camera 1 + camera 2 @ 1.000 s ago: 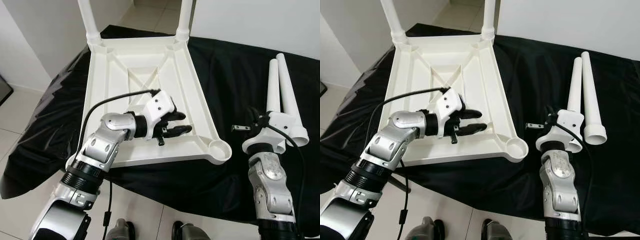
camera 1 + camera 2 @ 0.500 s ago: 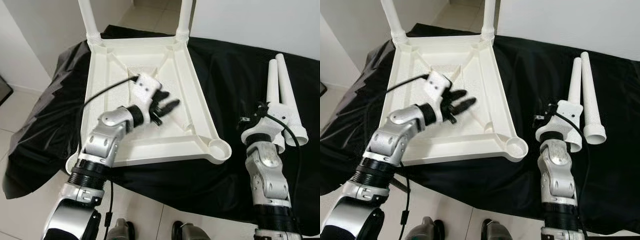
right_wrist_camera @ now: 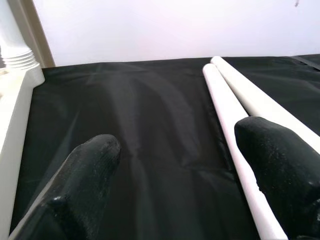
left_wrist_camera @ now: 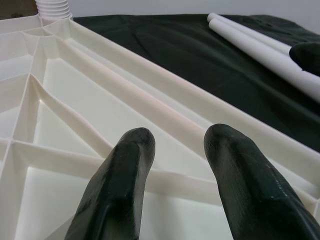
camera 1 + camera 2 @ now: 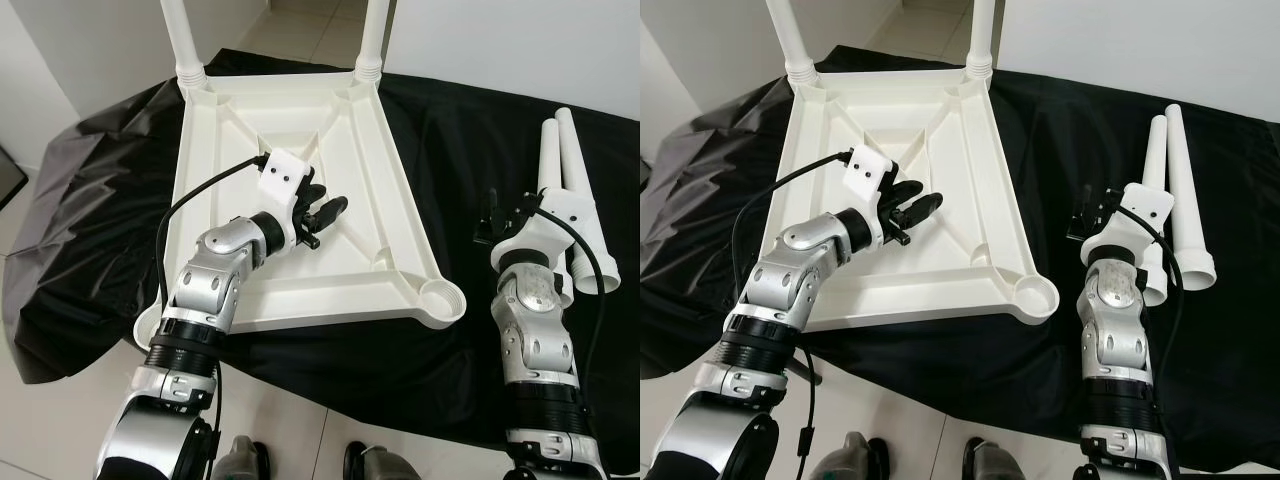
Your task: Building children table
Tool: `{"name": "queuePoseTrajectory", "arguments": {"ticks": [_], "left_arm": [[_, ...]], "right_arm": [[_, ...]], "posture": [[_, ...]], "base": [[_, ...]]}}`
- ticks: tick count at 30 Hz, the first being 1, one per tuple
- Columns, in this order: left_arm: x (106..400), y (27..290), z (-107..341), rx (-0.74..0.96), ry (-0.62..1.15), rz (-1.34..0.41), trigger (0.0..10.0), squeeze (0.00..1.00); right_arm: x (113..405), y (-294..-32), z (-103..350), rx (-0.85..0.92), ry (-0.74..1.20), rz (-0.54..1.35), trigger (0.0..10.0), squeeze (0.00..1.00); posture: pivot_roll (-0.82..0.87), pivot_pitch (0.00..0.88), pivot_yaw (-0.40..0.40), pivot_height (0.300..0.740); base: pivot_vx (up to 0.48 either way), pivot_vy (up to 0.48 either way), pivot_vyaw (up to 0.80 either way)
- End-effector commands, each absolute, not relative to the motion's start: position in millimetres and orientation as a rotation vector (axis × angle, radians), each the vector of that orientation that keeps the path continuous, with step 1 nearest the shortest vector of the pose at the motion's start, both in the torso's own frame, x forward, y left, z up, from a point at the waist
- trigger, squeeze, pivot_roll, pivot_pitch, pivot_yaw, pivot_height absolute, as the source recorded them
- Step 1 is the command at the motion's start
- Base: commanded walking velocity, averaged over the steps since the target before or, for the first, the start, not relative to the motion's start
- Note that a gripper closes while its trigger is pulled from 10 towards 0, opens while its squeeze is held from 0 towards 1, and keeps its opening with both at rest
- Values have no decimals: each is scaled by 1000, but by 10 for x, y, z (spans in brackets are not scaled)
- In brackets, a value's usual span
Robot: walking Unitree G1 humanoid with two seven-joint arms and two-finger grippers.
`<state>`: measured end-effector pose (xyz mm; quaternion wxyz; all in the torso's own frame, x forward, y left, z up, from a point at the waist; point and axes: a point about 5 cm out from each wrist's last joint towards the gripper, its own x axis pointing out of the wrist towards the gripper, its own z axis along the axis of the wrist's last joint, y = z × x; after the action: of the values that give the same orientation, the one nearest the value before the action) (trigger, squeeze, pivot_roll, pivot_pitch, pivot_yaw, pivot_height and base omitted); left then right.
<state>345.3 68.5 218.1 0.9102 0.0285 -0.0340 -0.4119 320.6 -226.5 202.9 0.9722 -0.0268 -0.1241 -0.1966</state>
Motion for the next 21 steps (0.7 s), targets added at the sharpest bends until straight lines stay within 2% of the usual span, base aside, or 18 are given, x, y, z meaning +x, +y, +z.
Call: {"name": "queuePoseTrajectory", "arguments": {"ticks": [1, 8, 13, 21], "left_arm": [[3497, 718, 2178, 39, -62, -703, 10000, 0], [3408, 628, 2173, 72, -66, -763, 10000, 0], [3195, 470, 2122, 141, -79, -931, 10000, 0], [3160, 433, 2133, 137, -67, -955, 10000, 0]], "right_arm": [[3214, -2316, 1975, -61, -206, -474, 10000, 0], [3241, -2432, 1981, -88, -140, -644, 10000, 0], [3313, -2456, 1939, 34, -32, -651, 10000, 0], [3358, -2432, 1976, 107, 56, -649, 10000, 0]], "posture": [[-7, 152, -7, 740], [0, 147, -12, 740], [8, 142, -15, 740], [6, 140, -13, 740]], "base": [[0, 0, 0], [0, 0, 0], [0, 0, 0], [0, 0, 0]]}}
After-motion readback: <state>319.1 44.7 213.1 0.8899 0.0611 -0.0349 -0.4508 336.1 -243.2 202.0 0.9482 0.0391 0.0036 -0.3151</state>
